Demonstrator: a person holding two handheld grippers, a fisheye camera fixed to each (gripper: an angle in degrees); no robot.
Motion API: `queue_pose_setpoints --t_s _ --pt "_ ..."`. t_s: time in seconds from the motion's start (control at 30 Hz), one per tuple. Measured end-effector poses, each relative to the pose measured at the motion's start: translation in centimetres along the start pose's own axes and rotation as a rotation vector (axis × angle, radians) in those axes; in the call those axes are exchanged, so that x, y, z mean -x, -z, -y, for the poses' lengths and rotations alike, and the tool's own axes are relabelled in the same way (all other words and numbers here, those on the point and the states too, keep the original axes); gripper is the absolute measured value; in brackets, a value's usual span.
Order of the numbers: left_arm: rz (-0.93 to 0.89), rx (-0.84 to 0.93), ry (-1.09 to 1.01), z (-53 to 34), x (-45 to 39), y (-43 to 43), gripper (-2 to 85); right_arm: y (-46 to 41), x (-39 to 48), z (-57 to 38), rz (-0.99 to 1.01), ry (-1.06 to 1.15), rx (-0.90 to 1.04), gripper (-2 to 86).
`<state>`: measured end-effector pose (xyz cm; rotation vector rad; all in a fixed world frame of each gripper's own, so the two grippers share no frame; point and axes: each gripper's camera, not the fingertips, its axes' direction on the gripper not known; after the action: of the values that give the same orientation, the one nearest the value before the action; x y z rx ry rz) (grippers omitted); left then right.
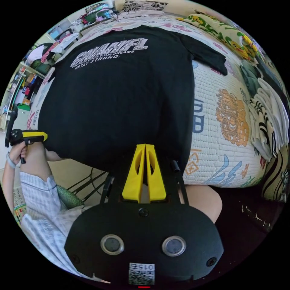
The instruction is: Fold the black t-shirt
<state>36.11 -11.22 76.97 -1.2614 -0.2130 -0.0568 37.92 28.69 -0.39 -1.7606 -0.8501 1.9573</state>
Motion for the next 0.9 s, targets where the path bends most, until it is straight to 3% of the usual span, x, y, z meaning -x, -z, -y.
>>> queue_pose_setpoints --t_s 0.2,0.33,0.5,0.57,0.77,0.9 --pt "-0.095 0.133 -0.013 2.9 -0.2 1.8 -0.5 -0.3 -0.6 -0.3 -0.03 0.084 -0.041 -0.4" --pt "-0.109 -0.167 -0.088 6.4 -3.0 10.3 1.8 2.0 -4.3 0.1 0.138 0.07 -0.103 0.5" --pt "-0.182 -0.371 -0.326 17.2 -9.9 18.6 7.1 7.2 -14.4 1.9 0.221 -0.128 -0.582 6.2" --pt "-0.161 -0.416 -0.413 22.3 -13.6 20.4 7.4 7.3 -17.7 3.7 0.213 -0.197 -0.651 6.5" --pt "-0.122 -0.44 -0.567 39.1 -25.8 20.1 9.7 5.3 -24.9 10.2 0.139 -0.315 -0.649 8.8" --pt "-0.106 -0.445 -0.537 46.7 -31.6 17.3 10.3 2.2 -27.7 13.1 0.286 -0.338 -0.555 8.3"
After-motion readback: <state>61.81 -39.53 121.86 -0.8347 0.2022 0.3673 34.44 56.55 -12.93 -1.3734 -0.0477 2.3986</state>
